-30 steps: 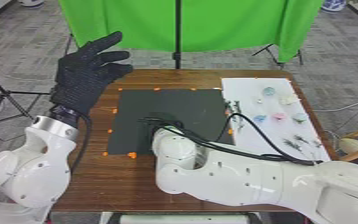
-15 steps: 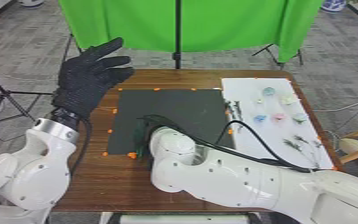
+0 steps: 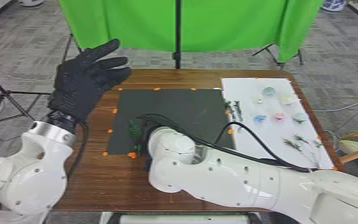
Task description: Arrange flowers
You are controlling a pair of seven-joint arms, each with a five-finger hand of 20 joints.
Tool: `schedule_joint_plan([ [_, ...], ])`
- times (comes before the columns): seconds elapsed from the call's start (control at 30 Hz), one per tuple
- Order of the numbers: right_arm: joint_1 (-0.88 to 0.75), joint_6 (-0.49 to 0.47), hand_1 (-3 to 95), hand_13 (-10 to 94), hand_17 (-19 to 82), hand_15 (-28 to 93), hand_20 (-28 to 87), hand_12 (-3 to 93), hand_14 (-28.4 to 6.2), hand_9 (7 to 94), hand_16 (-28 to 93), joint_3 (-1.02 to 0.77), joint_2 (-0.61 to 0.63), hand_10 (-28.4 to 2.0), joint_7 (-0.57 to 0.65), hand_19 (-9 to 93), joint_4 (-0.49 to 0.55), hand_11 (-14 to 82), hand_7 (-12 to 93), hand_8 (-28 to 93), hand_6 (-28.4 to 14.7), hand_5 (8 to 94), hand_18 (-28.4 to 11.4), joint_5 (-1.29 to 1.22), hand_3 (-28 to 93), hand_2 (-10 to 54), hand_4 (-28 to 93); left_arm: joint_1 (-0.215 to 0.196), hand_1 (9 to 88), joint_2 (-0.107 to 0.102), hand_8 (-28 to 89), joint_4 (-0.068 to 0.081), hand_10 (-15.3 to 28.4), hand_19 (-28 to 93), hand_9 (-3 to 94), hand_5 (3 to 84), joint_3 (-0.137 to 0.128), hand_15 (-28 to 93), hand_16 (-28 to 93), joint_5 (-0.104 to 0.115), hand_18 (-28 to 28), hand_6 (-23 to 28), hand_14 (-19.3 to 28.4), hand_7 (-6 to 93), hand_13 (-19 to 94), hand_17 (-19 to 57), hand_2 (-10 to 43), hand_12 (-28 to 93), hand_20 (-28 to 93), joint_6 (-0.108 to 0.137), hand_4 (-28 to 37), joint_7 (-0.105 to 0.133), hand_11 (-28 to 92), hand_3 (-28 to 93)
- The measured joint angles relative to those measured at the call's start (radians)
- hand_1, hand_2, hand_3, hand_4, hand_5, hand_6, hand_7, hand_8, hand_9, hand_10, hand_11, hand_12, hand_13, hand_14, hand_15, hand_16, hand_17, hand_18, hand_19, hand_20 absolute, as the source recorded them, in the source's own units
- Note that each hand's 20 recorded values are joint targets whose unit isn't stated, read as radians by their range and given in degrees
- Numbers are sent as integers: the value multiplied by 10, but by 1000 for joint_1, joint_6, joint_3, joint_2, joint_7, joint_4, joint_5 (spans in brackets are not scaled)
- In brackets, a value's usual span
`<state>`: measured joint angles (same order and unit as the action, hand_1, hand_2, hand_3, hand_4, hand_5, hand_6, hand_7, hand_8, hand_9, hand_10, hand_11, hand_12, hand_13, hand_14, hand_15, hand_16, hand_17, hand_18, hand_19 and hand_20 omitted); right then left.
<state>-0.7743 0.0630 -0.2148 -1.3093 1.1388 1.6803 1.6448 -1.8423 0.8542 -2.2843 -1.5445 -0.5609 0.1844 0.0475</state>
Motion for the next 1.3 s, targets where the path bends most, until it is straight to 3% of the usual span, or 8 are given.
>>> schedule_joint_plan([
  [0.13, 11, 9, 427, 856, 431, 639, 327, 182, -64, 888, 194, 16, 1, -110, 4, 932, 1, 283, 150, -142, 9, 584, -214, 1, 581, 5, -283, -4, 215, -2, -99, 0, 222, 604, 331, 361, 3, 571, -111, 0, 271, 94, 284, 153, 258, -53, 80, 113, 309, 0, -266, 5, 320, 786],
  [0.4, 39, 112, 383, 846, 424, 651, 340, 185, -69, 880, 194, 53, 20, -114, 4, 932, 3, 293, 142, -135, -4, 559, -221, -16, 623, -6, -283, 5, 213, -4, -88, 1, 212, 613, 328, 359, 10, 562, -104, 0, 264, 92, 284, 132, 253, -45, 82, 121, 301, 1, -264, 20, 288, 779],
  [0.7, 95, 178, 349, 850, 430, 660, 353, 191, -74, 901, 190, 89, 49, -115, -13, 932, 16, 311, 127, -125, -13, 618, -232, -44, 684, -23, -283, -5, 211, -13, -83, 0, 208, 618, 328, 358, 3, 556, -101, 0, 262, 92, 284, 125, 251, -44, 82, 129, 291, 14, -261, 58, 274, 777],
  [0.8, 100, 180, 319, 855, 438, 662, 370, 194, -76, 909, 191, 88, 49, -128, -9, 932, 16, 317, 115, -118, -45, 654, -244, -33, 718, -7, -280, -9, 211, -15, -82, -2, 207, 620, 329, 359, 3, 555, -100, 0, 261, 92, 284, 124, 251, -44, 82, 131, 288, 19, -261, 70, 268, 776],
  [0.9, 126, 194, 313, 864, 443, 662, 382, 194, -81, 917, 190, 131, 50, -131, 0, 932, 16, 318, 110, -113, -55, 705, -252, -16, 722, 17, -258, -21, 211, -22, -81, -8, 209, 621, 331, 359, -1, 558, -98, 1, 261, 91, 284, 123, 253, -45, 82, 133, 285, 27, -261, 101, 270, 776],
  [1.07, 166, 162, 314, 864, 444, 662, 388, 195, -84, 921, 192, 161, 50, -133, 0, 932, 14, 317, 109, -112, -62, 728, -258, -28, 730, 35, -242, -67, 212, -45, -81, -33, 210, 622, 332, 359, -23, 564, -99, 3, 261, 91, 284, 124, 255, -46, 82, 135, 281, 54, -261, 191, 277, 776],
  [1.13, 166, 109, 316, 862, 442, 663, 390, 195, -87, 920, 194, 143, 50, -134, -2, 932, 10, 317, 111, -111, -63, 736, -259, -35, 729, 41, -238, -82, 211, -52, -82, -41, 209, 623, 332, 359, -30, 565, -100, 3, 261, 91, 284, 124, 255, -46, 82, 134, 278, 64, -261, 203, 278, 776],
  [1.3, 161, 18, 318, 862, 436, 663, 392, 195, -93, 927, 196, 114, 50, -138, -14, 932, 5, 315, 108, -114, -53, 775, -265, -53, 714, 56, -220, -101, 212, -59, -82, -49, 208, 625, 330, 359, -40, 569, -102, 5, 260, 91, 284, 123, 254, -46, 82, 133, 275, 79, -261, 208, 278, 775],
])
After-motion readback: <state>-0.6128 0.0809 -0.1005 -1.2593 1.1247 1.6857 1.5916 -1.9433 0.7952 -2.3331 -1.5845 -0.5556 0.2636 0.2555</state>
